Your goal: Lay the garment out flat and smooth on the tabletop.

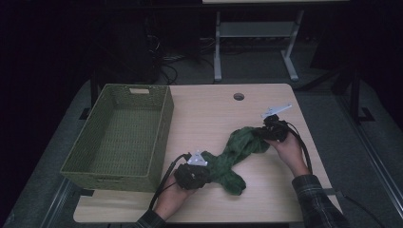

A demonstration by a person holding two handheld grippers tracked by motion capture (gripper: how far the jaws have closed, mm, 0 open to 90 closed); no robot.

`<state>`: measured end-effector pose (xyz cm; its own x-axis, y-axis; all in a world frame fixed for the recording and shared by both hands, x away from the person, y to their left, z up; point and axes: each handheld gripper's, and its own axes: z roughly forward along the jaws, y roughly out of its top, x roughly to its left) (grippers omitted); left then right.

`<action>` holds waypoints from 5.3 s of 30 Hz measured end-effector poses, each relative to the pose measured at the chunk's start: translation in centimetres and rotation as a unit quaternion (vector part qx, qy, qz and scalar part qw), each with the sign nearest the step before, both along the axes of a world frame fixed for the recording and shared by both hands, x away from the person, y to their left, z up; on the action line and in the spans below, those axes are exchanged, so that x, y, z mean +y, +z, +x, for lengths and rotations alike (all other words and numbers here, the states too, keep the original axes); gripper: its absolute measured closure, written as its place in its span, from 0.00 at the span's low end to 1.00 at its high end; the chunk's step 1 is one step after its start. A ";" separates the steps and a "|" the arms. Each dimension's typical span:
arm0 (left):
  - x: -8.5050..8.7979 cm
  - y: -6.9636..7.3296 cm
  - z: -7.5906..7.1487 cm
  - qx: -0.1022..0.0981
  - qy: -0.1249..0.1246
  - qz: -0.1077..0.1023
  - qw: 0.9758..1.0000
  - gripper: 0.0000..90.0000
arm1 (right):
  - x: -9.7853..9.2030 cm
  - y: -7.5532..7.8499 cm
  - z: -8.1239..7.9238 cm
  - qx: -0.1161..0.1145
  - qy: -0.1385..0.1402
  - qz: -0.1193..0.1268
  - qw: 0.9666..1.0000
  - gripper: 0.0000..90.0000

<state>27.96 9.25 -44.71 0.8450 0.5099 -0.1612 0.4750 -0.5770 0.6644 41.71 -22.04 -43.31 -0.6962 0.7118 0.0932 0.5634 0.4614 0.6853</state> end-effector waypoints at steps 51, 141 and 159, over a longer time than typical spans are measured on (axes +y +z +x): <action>0.1 -0.3 6.3 -0.035 0.027 0.061 0.997 0.75 | 4.3 -3.3 -14.3 0.056 0.118 0.021 0.991 0.84; -12.4 1.1 18.4 -0.026 -0.023 0.057 0.998 0.75 | 1.0 -1.3 -11.7 0.024 0.077 0.029 0.996 0.60; -8.7 4.3 20.5 -0.053 0.025 0.046 0.997 0.97 | 2.1 -2.1 -11.8 0.035 0.098 0.008 0.995 0.61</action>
